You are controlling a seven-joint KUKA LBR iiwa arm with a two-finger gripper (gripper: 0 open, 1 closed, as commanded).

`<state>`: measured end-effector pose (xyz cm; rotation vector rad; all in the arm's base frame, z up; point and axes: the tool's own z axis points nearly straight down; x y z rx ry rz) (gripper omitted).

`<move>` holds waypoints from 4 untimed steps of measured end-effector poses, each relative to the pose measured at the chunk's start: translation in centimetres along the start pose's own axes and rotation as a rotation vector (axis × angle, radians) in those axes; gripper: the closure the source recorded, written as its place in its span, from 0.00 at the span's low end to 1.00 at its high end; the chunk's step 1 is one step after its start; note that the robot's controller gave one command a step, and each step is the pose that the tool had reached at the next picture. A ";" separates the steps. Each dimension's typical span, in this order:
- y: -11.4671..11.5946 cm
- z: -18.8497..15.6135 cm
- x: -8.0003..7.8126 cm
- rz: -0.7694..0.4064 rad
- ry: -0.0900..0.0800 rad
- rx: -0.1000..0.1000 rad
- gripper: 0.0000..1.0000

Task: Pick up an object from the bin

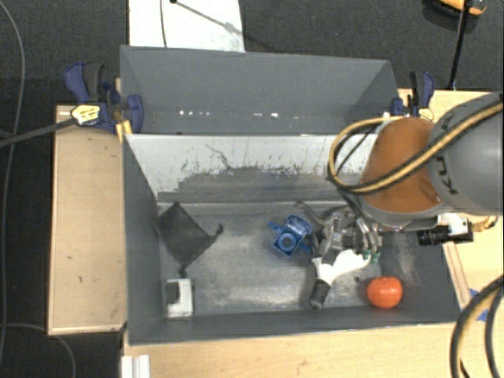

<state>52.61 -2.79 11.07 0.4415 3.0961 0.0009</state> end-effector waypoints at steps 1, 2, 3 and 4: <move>-0.9 -3.3 -1.1 -0.147 -0.006 -0.003 1.00; -1.0 -12.9 -0.9 -0.039 -0.002 -0.001 0.00; -0.9 -13.3 -1.0 -0.039 -0.004 -0.001 0.00; -0.8 -10.1 -1.5 -0.001 -0.012 -0.003 0.00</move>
Offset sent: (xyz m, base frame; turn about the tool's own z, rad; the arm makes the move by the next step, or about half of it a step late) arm 0.0034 -0.0114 0.1324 -0.0378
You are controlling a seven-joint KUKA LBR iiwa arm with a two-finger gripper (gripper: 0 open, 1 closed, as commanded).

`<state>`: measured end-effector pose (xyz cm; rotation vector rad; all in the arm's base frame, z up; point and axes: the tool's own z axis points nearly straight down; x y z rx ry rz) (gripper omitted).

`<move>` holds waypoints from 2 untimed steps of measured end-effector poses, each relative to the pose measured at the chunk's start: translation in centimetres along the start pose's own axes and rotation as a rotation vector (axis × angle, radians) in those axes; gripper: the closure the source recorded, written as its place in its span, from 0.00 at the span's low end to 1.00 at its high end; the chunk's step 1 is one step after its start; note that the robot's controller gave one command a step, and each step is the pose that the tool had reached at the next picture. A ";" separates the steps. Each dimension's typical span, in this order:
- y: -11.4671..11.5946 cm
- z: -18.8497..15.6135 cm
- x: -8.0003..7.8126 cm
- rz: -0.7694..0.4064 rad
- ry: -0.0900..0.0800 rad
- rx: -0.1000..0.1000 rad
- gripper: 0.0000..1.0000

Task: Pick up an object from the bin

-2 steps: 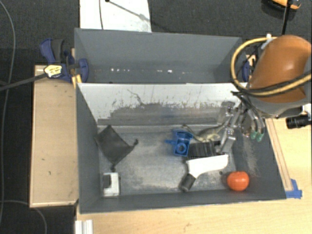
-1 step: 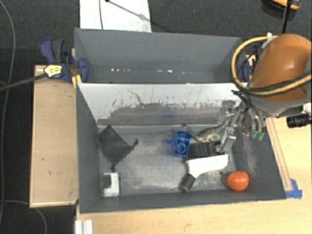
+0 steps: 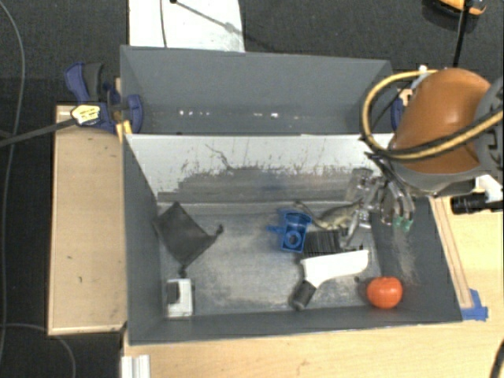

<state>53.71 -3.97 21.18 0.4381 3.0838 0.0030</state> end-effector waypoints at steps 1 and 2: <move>1.0 2.8 1.9 0.068 0.009 0.002 0.00; 1.6 5.2 1.0 0.075 -0.006 -0.001 0.00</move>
Offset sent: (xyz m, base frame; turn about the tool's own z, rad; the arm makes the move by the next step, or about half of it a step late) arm 0.0008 0.0226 -0.0838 0.0848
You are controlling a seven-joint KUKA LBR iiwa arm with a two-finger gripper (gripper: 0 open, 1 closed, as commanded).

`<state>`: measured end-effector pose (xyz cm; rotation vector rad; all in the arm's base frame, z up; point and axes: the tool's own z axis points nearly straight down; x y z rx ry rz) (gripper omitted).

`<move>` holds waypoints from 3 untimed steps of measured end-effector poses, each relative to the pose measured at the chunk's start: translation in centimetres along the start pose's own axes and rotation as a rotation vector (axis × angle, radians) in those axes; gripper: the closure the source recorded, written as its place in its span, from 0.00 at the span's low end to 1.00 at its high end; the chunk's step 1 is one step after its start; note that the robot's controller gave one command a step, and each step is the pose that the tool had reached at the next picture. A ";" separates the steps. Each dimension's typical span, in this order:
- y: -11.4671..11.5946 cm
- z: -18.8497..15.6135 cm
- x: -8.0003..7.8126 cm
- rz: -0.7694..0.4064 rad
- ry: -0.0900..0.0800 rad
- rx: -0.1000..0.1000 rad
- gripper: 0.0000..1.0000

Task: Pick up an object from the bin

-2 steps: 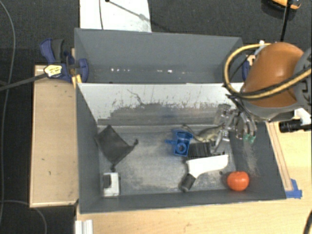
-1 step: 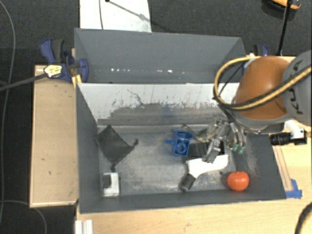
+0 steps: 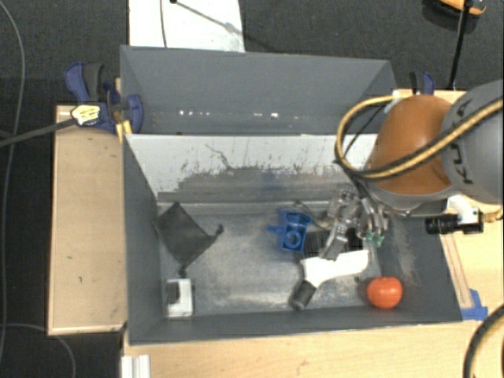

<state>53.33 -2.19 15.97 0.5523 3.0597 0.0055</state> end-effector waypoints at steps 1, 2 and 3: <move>1.5 1.9 -1.5 -0.095 0.015 0.004 0.00; 4.0 1.9 -1.1 -0.122 0.004 0.001 0.00; 6.6 6.1 -1.5 -0.250 -0.011 -0.004 1.00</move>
Offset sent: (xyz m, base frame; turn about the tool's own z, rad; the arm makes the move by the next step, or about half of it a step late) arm 0.0250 0.0619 -0.0219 -0.0023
